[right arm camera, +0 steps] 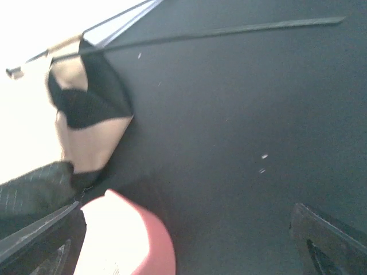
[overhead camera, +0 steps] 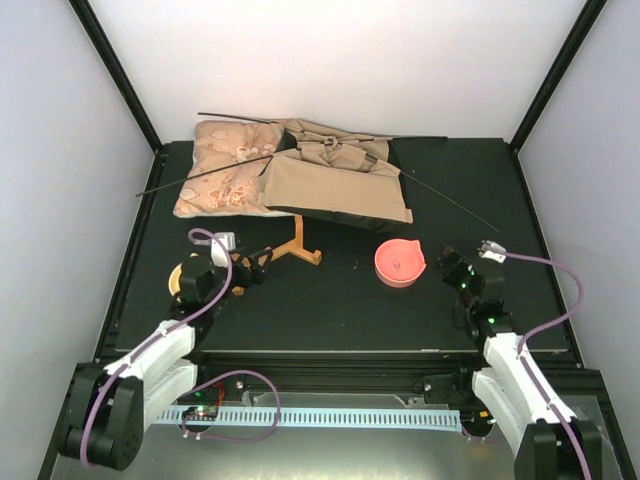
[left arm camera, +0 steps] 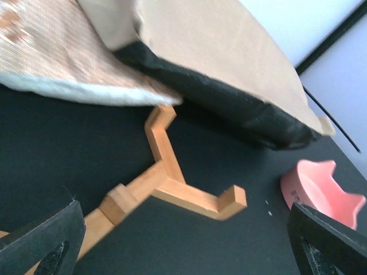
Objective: Set up the pet tent
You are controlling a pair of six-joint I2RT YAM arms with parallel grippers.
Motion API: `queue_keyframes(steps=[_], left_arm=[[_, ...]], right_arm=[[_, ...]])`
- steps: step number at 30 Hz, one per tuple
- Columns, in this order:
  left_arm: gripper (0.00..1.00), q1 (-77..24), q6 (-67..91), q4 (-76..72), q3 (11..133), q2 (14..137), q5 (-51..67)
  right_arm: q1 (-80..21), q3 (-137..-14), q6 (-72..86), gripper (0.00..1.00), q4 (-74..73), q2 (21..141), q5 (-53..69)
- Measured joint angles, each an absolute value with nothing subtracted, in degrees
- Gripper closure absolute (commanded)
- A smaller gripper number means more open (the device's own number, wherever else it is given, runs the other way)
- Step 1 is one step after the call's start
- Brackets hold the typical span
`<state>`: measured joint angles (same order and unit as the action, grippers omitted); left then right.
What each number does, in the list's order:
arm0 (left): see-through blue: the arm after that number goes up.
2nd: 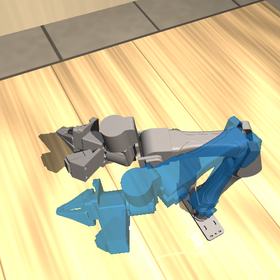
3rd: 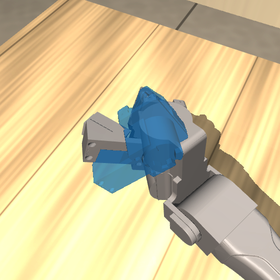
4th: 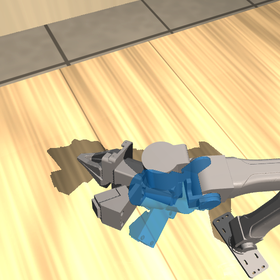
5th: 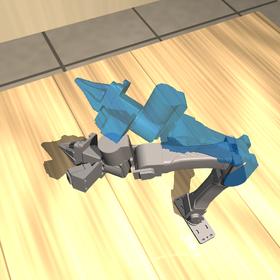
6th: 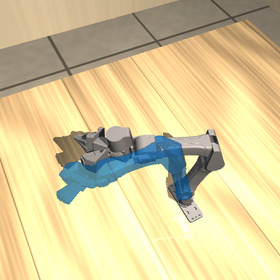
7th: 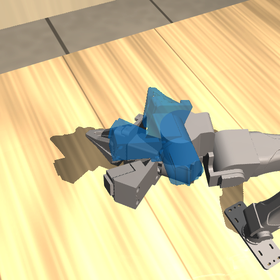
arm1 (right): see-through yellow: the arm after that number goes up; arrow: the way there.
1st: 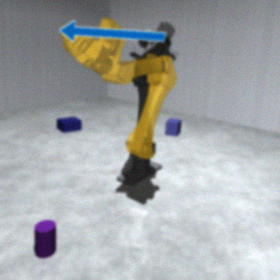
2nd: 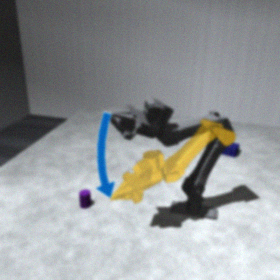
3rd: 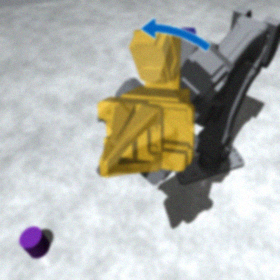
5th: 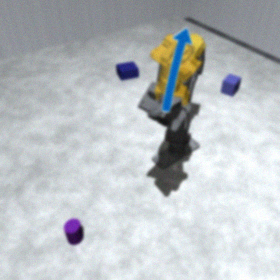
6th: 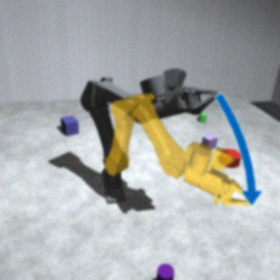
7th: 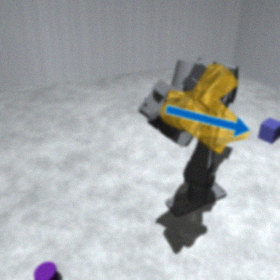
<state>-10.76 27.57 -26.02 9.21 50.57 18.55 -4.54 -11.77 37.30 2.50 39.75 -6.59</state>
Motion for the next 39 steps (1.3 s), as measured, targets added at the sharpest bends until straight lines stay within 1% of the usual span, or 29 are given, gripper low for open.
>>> queue_keyframes(steps=[3, 4, 9, 10, 11, 14, 16, 22, 25, 32, 36, 39], left_arm=[[0.01, -10.8, 27.4, -27.9, 9.4, 55.0, 23.8], [0.01, -10.8, 27.4, -28.8, 9.5, 56.4, 26.0], [0.01, -11.0, 28.1, -34.6, 10.1, 61.5, 34.3], [0.01, -11.0, 28.2, -35.7, 10.2, 62.2, 35.6], [0.01, -11.0, 28.2, -36.7, 10.2, 62.6, 36.6], [0.01, -11.0, 28.3, -38.8, 10.2, 62.7, 38.7], [0.01, -11.0, 28.3, -39.5, 10.2, 62.6, 39.1], [0.01, -11.0, 28.3, -40.2, 10.2, 62.6, 39.6], [0.01, -11.0, 28.3, -41.0, 10.2, 62.2, 40.0], [0.01, -11.0, 28.3, -42.0, 10.2, 61.5, 40.2], [0.01, -11.0, 28.3, -42.0, 10.2, 61.4, 40.2], [0.01, -11.0, 28.3, -41.9, 10.2, 60.6, 40.2]], right_arm=[[-4.5, -13.5, 35.2, 0.01, 2.4, 44.2, -1.2], [-4.5, -14.5, 34.6, 0.04, 2.1, 46.4, 0.6], [-4.9, -23.8, 30.5, 0.12, -1.8, 59.7, 9.2], [-5.1, -25.2, 29.8, 0.15, -2.6, 61.3, 9.9], [-5.3, -26.7, 29.0, 0.17, -3.6, 63.1, 10.8], [-6.0, -29.8, 27.0, 0.17, -6.8, 66.7, 12.2], [-6.9, -31.4, 26.1, 0.14, -9.7, 68.2, 12.1], [-10.8, -35.6, 24.4, 0.13, -17.2, 71.2, 8.6], [-11.1, -37.0, 24.2, 0.12, -19.4, 73.5, 6.3], [-11.1, -42.9, 26.1, 0.13, -25.6, 82.0, -3.3], [-11.3, -46.3, 28.5, 0.28, -28.5, 86.0, -7.9], [-10.7, -49.5, 32.7, 0.34, -31.8, 88.3, -13.3]])
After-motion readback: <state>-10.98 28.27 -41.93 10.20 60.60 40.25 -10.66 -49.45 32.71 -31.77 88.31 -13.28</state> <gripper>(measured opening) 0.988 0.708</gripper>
